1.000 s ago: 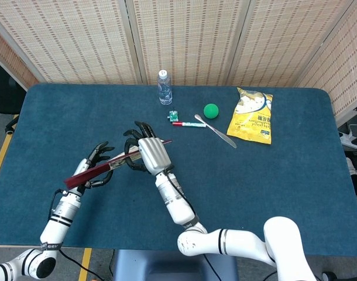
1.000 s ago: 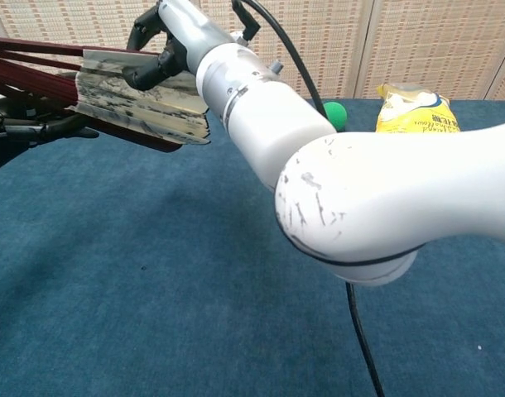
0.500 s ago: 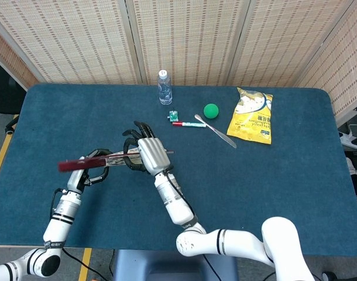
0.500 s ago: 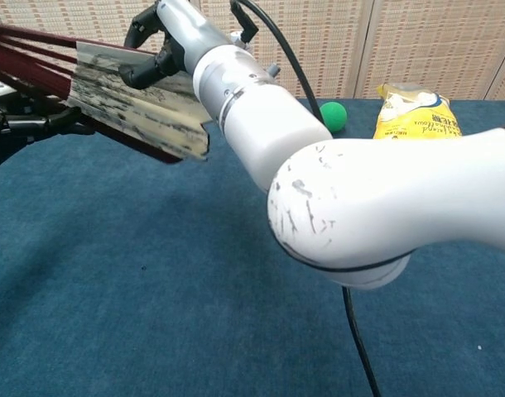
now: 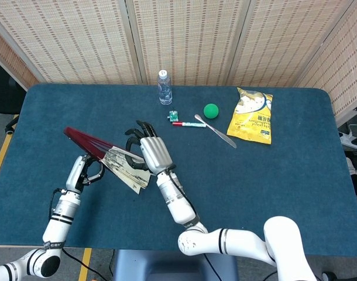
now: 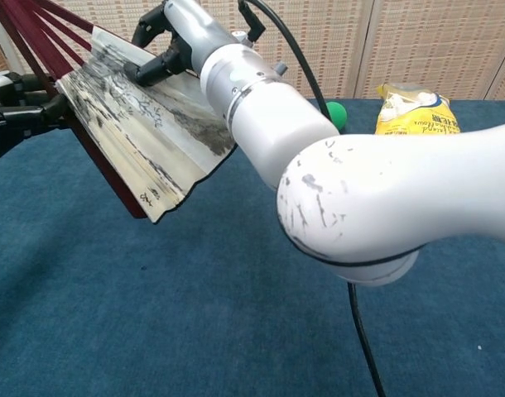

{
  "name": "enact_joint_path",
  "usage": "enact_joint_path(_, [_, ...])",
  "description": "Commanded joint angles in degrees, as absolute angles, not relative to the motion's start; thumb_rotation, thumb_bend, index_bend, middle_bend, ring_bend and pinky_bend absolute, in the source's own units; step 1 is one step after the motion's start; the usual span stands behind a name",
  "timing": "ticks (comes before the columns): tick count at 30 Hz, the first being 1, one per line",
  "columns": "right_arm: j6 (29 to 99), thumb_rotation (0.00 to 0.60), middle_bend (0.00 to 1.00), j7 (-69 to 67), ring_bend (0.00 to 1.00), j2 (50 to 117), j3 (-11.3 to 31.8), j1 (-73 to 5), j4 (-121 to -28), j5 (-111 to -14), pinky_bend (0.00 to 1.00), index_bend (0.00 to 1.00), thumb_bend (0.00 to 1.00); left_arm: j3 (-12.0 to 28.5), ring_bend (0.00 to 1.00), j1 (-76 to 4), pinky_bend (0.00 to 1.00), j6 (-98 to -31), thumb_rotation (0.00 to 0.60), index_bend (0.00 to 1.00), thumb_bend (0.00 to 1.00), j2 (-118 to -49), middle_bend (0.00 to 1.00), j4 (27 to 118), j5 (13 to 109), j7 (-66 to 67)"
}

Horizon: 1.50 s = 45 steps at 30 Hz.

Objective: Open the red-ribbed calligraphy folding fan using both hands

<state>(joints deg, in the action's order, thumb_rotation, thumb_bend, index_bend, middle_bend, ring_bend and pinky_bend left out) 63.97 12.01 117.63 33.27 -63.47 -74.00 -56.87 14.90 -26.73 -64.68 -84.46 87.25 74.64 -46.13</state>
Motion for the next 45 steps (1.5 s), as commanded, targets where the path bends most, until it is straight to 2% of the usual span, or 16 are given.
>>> enact_joint_path(1, [64.1,0.600,0.25,11.9,0.00,117.4,33.2,-63.3,-74.2,-57.0,0.00,0.82,0.67,15.1,0.36,-26.6,0.27,-64.6,0.600,0.57,0.70,-84.5,0.67,87.0,74.3,-46.1])
enact_joint_path(11, [65.4,0.600,0.25,12.2,0.00,113.8,32.2,-61.2,-77.9,-58.4,0.00,0.82,0.67,16.0,0.38,-26.1,0.28,-65.3,0.600,0.58,0.71,-83.6,0.68,84.7,73.3,-44.6])
enact_joint_path(23, [65.7,0.600,0.25,13.4,0.00,109.4,31.4,-59.1,-82.2,-58.5,0.00,0.82,0.67,16.9,0.36,-25.7,0.23,-66.8,0.600,0.56,0.71,-82.4,0.65,82.3,73.0,-41.7])
enact_joint_path(38, [66.3,0.600,0.25,16.4,0.00,99.8,28.5,-55.4,-91.0,-61.5,0.00,0.81,0.67,17.9,0.32,-25.3,0.19,-70.9,0.600,0.52,0.67,-78.7,0.61,78.0,74.3,-33.1])
enact_joint_path(45, [66.4,0.600,0.25,18.1,0.00,95.5,25.2,-54.0,-93.6,-65.5,0.00,0.81,0.67,18.0,0.32,-25.3,0.18,-74.1,0.600,0.52,0.66,-78.6,0.61,74.2,75.5,-28.1])
